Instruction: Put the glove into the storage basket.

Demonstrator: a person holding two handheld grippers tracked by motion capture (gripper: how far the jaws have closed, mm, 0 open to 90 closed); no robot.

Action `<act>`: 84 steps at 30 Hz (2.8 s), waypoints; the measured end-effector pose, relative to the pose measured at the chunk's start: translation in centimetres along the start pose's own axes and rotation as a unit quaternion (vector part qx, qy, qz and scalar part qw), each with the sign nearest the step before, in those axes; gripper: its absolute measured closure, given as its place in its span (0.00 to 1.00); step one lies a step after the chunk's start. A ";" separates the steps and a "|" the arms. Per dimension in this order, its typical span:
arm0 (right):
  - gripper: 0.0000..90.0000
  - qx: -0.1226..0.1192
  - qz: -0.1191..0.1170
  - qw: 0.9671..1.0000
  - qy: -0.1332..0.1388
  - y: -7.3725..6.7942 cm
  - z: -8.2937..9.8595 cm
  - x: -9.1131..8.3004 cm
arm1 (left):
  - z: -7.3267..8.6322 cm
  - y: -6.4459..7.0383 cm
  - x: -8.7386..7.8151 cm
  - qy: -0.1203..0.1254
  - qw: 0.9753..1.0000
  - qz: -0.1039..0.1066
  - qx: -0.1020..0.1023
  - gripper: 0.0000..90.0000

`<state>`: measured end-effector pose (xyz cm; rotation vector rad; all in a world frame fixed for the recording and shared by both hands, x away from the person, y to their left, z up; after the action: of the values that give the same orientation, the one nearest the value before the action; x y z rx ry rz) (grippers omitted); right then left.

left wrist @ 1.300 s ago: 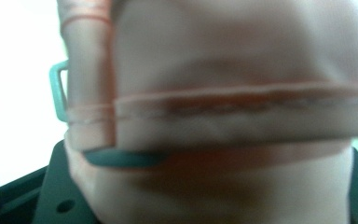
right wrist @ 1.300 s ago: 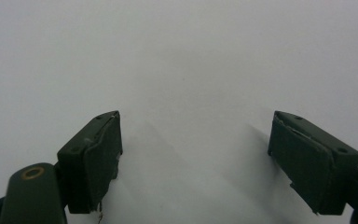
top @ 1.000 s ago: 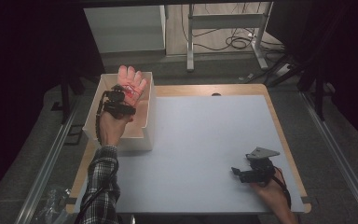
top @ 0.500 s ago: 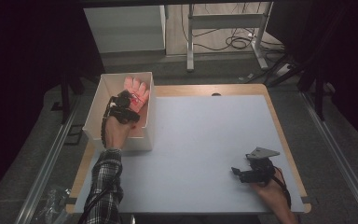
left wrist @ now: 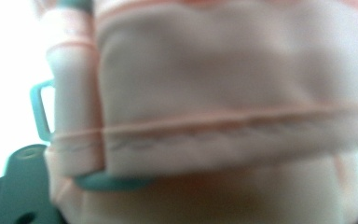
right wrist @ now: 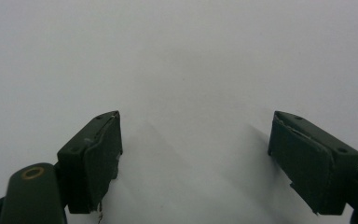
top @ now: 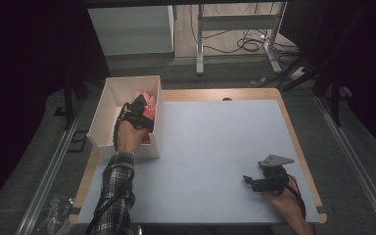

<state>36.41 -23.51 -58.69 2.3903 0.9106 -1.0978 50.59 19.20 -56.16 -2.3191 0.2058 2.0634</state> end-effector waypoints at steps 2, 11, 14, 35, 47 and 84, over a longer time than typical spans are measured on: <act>0.20 0.000 0.000 1.000 0.000 0.0 0.0 0.0 | 0.0 0.1 -0.1 0.002 1.000 0.000 -0.002 0.11; 0.20 0.000 0.000 1.000 0.000 0.0 0.0 0.0 | 0.1 -0.3 -1.7 0.033 0.999 0.011 0.006 0.03; 0.20 0.000 0.000 1.000 0.000 0.0 0.0 0.0 | 0.2 -0.5 -2.2 0.046 0.999 0.013 0.008 0.02; 0.20 0.000 0.000 1.000 0.000 0.0 0.0 0.0 | 1.3 -1.5 -5.5 0.142 0.989 0.014 0.039 0.03; 0.20 0.000 0.000 1.000 0.000 0.0 0.0 0.0 | 2.0 -1.1 -7.2 0.187 0.980 0.022 0.068 0.03; 0.20 0.000 0.001 1.000 0.000 0.0 0.0 0.0 | 6.0 4.2 -12.6 0.290 0.936 0.065 0.191 0.02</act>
<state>36.40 -23.51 -58.68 2.3899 0.9088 -1.0978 42.74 16.68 -44.14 -2.6161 0.7168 1.1653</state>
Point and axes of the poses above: each handheld gripper's, and its own axes: x roughly forward along the jaws, z roughly out of its underside, y roughly to its right, the point moved 8 cm from there along x, roughly forward along the jaws, and after that the axes turned 7 degrees about -y, right-handed, at the moved point
